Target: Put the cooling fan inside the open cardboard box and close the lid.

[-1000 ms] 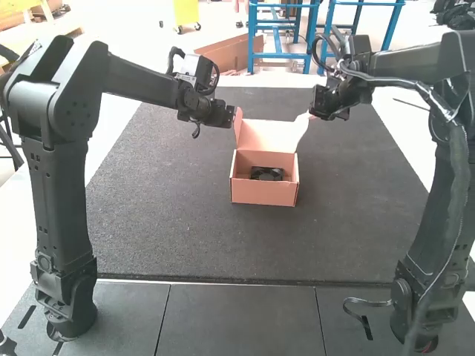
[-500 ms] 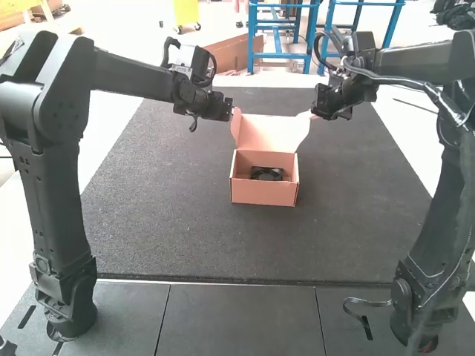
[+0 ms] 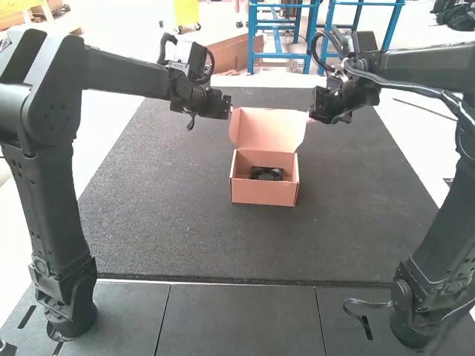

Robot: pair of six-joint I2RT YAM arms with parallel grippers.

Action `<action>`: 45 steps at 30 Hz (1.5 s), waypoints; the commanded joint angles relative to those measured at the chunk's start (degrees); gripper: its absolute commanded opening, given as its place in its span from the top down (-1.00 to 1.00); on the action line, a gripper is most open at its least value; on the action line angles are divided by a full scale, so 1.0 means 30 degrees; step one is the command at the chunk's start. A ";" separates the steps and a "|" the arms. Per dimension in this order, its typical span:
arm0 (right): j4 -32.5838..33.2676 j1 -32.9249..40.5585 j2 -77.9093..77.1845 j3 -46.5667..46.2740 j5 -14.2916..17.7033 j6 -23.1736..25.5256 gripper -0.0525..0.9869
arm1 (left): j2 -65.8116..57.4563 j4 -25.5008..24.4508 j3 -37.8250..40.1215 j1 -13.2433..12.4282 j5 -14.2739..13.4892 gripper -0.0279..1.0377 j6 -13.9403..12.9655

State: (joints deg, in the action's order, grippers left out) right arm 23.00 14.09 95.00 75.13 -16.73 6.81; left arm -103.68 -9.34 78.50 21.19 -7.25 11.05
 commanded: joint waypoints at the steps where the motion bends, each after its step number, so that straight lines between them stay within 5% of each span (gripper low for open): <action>1: 0.0008 0.0226 -0.0700 -0.0376 -0.0253 -0.0189 0.92 | 0.1102 0.0126 -0.0268 0.0290 0.0159 -0.87 0.0155; 45: -0.0022 0.1105 -0.3747 -0.4273 -0.0399 0.0016 0.92 | 0.2421 0.0185 -0.2846 0.1081 0.0862 -0.87 0.0184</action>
State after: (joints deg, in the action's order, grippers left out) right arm 23.03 16.67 85.69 63.00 -17.43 6.83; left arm -98.94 -9.19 70.37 23.79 -5.89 11.05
